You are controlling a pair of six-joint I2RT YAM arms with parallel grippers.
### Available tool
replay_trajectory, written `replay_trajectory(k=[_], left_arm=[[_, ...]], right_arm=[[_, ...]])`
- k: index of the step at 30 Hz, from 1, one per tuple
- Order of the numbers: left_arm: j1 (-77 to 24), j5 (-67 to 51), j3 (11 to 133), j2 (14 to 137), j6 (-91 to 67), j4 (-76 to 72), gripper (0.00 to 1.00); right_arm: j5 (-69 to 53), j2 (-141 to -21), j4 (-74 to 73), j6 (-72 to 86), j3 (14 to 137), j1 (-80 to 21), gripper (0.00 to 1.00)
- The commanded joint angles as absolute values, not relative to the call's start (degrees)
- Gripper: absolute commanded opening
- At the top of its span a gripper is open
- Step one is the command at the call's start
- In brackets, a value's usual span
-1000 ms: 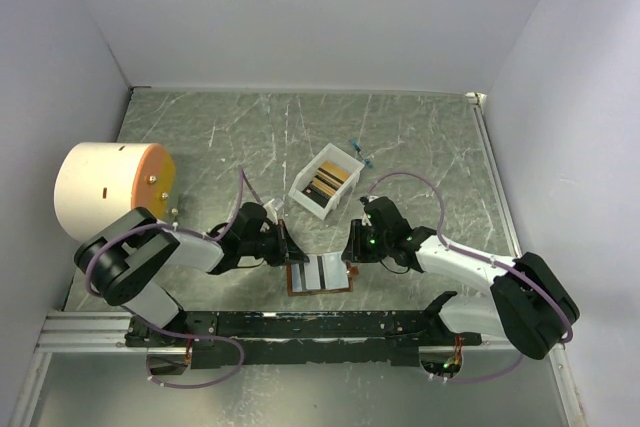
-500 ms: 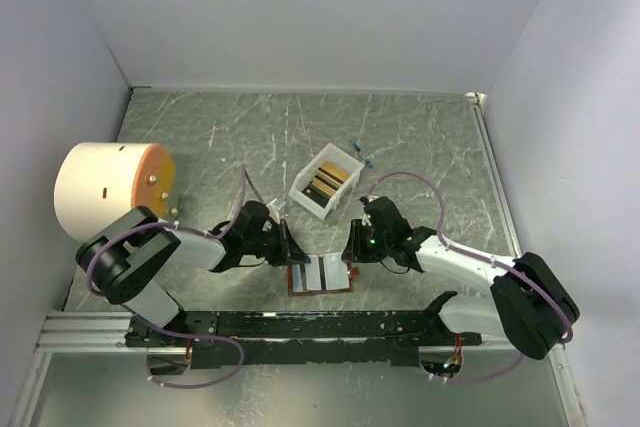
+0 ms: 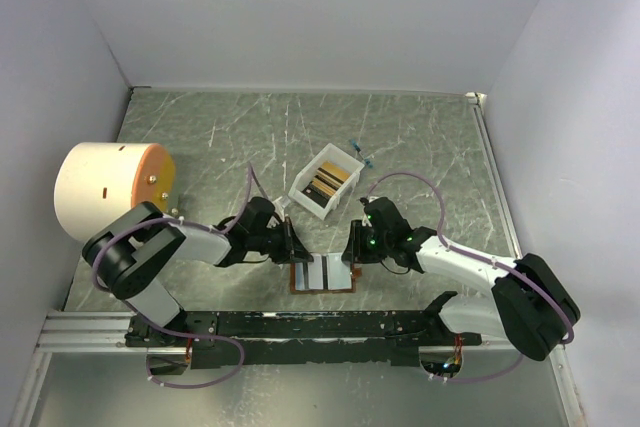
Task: Put the credit cards into the card holder
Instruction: Insert the credit card into the card holder.
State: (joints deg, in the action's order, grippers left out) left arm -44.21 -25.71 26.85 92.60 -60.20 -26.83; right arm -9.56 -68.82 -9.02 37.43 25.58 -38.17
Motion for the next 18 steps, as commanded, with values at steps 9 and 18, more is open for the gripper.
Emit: replay_trajectory(k=[9, 18], left_arm=[[-44.6, -31.8, 30.8, 96.0, -54.2, -20.8, 0.07], [-44.5, -25.9, 33.6, 94.3, -52.0, -13.3, 0.07]], right_arm=[[-7.6, -67.7, -11.3, 36.3, 26.0, -38.5, 0.27], [-5.8, -67.4, -12.2, 36.0, 25.9, -38.5, 0.2]])
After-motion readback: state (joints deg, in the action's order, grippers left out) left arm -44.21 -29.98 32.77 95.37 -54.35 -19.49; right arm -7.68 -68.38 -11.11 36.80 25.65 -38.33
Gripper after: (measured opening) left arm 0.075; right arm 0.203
